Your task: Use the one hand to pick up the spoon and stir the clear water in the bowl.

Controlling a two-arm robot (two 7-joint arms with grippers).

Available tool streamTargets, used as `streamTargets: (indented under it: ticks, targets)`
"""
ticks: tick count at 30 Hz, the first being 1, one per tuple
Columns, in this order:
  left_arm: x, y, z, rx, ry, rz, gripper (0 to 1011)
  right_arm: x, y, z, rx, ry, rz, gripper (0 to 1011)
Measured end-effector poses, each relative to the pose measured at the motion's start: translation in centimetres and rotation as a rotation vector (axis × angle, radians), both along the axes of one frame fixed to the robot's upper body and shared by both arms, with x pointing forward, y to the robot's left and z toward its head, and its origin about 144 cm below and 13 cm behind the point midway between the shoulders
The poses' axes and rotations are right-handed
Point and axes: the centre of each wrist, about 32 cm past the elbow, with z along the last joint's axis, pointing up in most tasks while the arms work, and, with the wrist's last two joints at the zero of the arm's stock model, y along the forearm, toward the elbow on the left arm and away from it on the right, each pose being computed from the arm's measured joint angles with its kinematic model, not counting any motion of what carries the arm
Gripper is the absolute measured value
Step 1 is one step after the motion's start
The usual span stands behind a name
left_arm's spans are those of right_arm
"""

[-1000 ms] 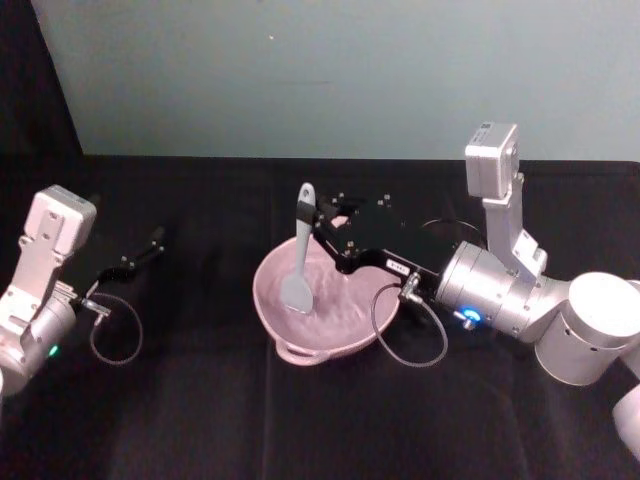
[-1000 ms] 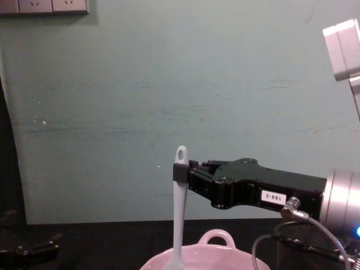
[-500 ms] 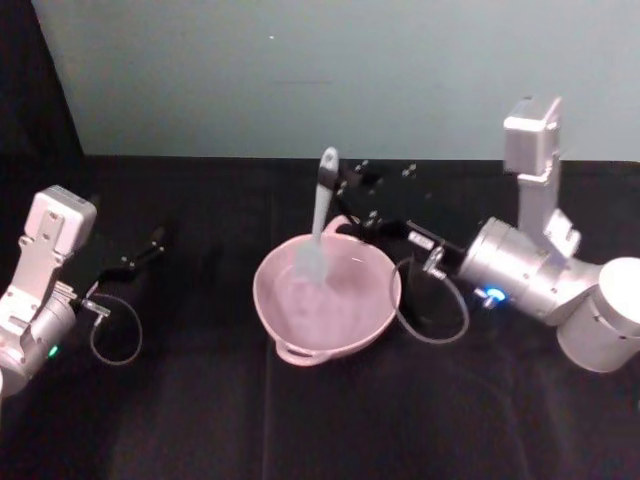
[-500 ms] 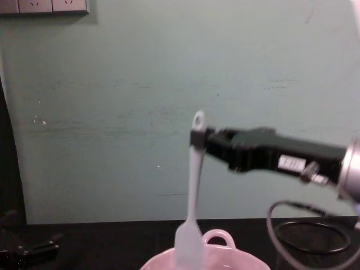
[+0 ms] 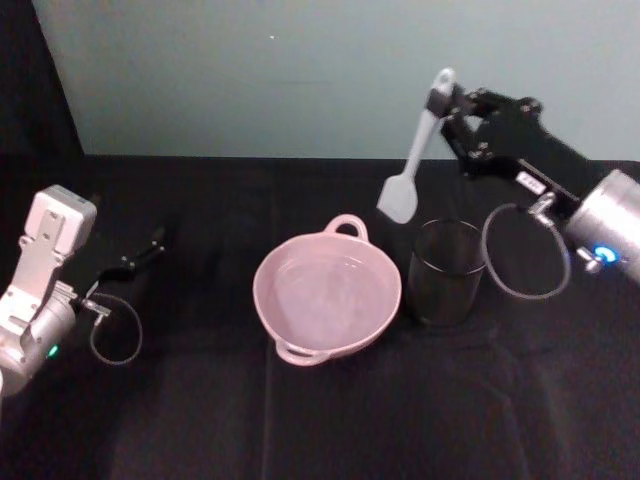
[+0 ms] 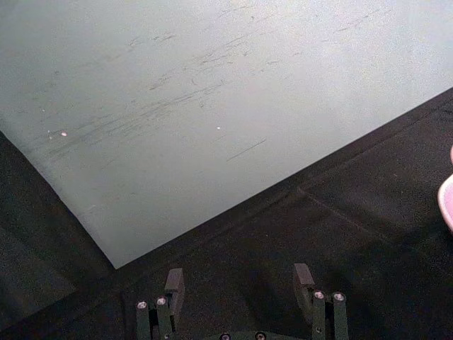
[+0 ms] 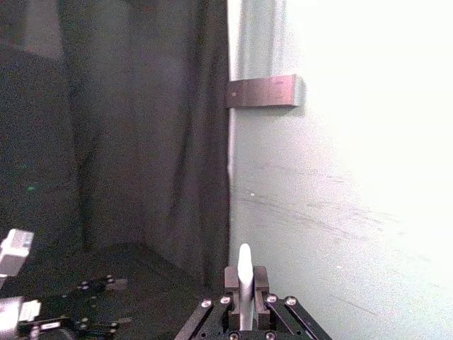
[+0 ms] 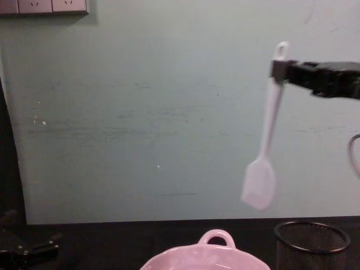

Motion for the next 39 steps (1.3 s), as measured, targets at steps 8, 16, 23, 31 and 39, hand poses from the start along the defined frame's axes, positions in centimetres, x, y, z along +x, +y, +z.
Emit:
streamTargets:
  ticks: [8, 16, 23, 31, 39]
  targets:
    - [0.0, 0.0, 0.0, 0.000, 0.000, 0.000, 1011, -1.1, -2.5, 0.4, 0.010, 0.037, -0.075, 123]
    - [0.0, 0.0, 0.0, 0.000, 0.000, 0.000, 1011, -1.2, -3.7, -0.7, 0.026, 0.126, -0.090, 123]
    - [0.0, 0.0, 0.0, 0.000, 0.000, 0.000, 1011, -0.7, -4.1, -2.4, 0.044, 0.207, -0.101, 123]
    - [0.0, 0.0, 0.0, 0.000, 0.000, 0.000, 1011, 0.2, -4.5, -5.2, 0.082, 0.287, -0.108, 123]
    - [0.0, 0.0, 0.0, 0.000, 0.000, 0.000, 1011, 0.8, -5.2, -7.1, 0.151, 0.328, -0.106, 123]
